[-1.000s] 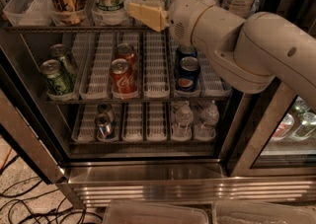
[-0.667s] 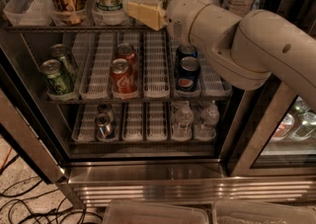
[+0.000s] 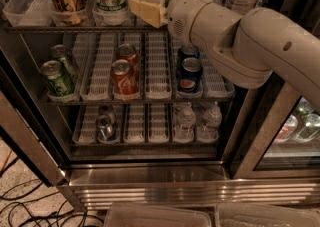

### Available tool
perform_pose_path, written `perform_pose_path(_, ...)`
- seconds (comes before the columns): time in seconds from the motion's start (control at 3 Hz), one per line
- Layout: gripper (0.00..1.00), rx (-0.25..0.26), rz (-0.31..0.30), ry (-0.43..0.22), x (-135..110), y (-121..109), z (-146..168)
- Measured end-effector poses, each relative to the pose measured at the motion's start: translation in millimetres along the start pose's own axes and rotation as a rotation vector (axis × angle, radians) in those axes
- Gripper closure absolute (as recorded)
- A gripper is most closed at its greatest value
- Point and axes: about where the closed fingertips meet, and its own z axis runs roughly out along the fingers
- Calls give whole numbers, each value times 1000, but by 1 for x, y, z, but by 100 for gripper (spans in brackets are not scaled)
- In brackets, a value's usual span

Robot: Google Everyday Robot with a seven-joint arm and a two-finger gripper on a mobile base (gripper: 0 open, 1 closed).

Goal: Pick 7up can from top shelf of fridge

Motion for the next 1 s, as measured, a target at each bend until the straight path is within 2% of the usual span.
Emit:
perform_pose_path(0.33,89,0,0,0,0,0,0)
perform_pose_path(0.67,100,0,0,0,0,0,0)
perform_pose_path(1.0,100,0,0,0,0,0,0)
